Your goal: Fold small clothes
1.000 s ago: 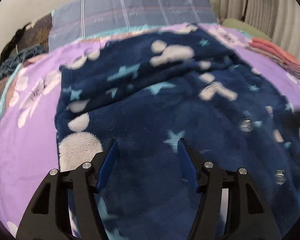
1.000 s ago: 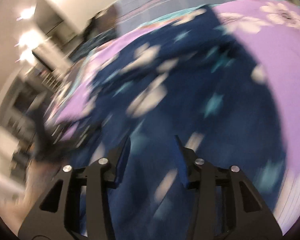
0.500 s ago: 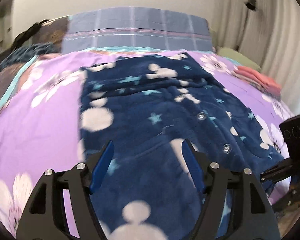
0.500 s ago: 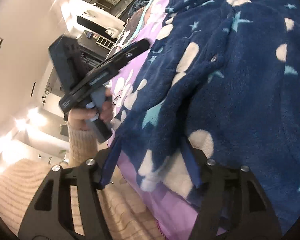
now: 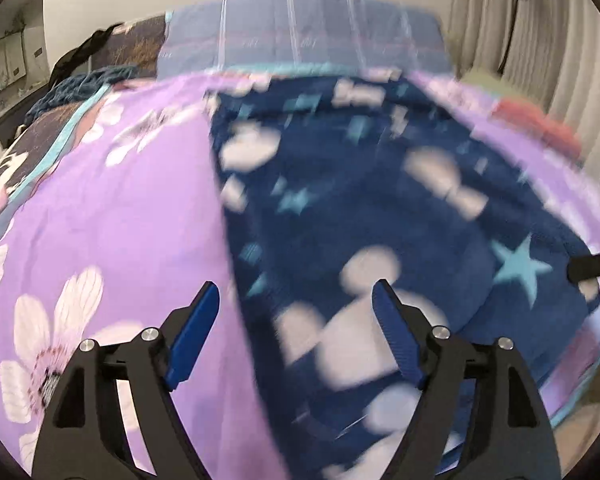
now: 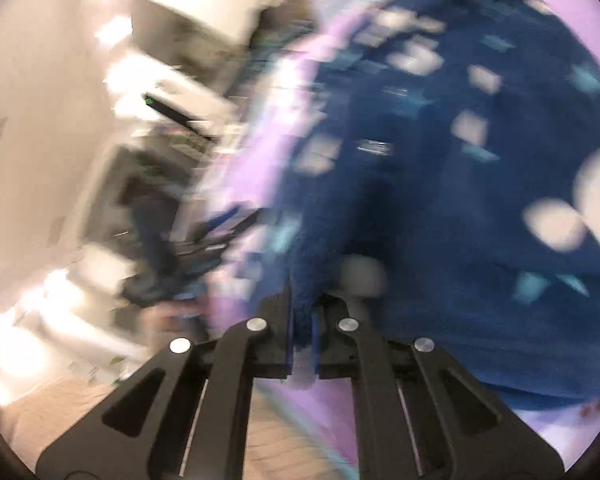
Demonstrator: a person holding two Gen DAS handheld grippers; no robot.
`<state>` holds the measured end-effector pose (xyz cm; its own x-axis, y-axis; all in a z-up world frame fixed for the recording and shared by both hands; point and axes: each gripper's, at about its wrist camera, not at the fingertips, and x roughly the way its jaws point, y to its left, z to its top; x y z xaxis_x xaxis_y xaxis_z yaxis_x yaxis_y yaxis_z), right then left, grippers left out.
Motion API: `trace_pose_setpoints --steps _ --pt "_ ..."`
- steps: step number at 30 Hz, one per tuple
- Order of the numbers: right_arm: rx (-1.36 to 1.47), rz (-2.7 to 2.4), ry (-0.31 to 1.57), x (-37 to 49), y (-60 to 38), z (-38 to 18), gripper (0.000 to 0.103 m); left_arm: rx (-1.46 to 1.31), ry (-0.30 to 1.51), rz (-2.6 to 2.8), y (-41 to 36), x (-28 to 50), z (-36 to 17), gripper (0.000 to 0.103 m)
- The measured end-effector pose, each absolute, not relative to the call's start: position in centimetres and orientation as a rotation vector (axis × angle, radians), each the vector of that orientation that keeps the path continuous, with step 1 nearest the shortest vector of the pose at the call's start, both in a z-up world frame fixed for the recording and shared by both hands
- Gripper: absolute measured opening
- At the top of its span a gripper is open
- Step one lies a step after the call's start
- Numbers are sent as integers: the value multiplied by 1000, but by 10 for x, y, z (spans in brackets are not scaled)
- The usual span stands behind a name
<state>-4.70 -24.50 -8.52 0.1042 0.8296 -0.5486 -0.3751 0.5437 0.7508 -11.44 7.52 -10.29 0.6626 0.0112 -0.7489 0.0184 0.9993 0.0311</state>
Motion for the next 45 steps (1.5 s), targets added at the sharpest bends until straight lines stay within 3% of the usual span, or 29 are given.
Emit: trace_pose_setpoints --steps 4,7,10,15,19,23,26,27,28,29,32,36,40,45 --pt "496 873 1190 -47 -249 -105 15 -38 875 -18 87 -129 -113 79" --pt "466 844 1063 -51 -273 -78 46 -169 889 -80 102 -142 -115 79" --pt "469 705 970 -45 -313 -63 47 -210 894 -123 104 -153 -120 78" --pt "594 471 1028 -38 -370 -91 44 -264 908 -228 96 -166 -120 42" --pt "639 578 1102 -35 -358 -119 44 -267 927 -250 94 -156 -123 42" --pt "662 668 1095 -8 -340 -121 57 -359 903 -307 95 -135 -129 61" --pt "681 683 1103 8 -339 -123 57 -361 889 -293 90 -125 -128 61" --pt "663 687 1106 15 -332 -121 57 -355 889 -280 89 -124 -127 49" --pt "640 685 1109 15 -330 -119 44 -349 891 -277 89 -124 -126 35" --pt "614 681 1111 15 -325 -118 15 -353 898 -285 90 -123 -124 16" --pt "724 736 1083 5 -340 -111 11 -335 852 -264 90 -129 -103 13" --pt "773 797 896 -11 -361 -56 10 -272 655 -272 92 -150 -30 11" --pt "666 851 697 -55 -368 14 9 -219 497 -274 94 -190 33 11" --pt "474 886 463 -137 -386 68 11 -235 391 -299 103 -249 65 13"
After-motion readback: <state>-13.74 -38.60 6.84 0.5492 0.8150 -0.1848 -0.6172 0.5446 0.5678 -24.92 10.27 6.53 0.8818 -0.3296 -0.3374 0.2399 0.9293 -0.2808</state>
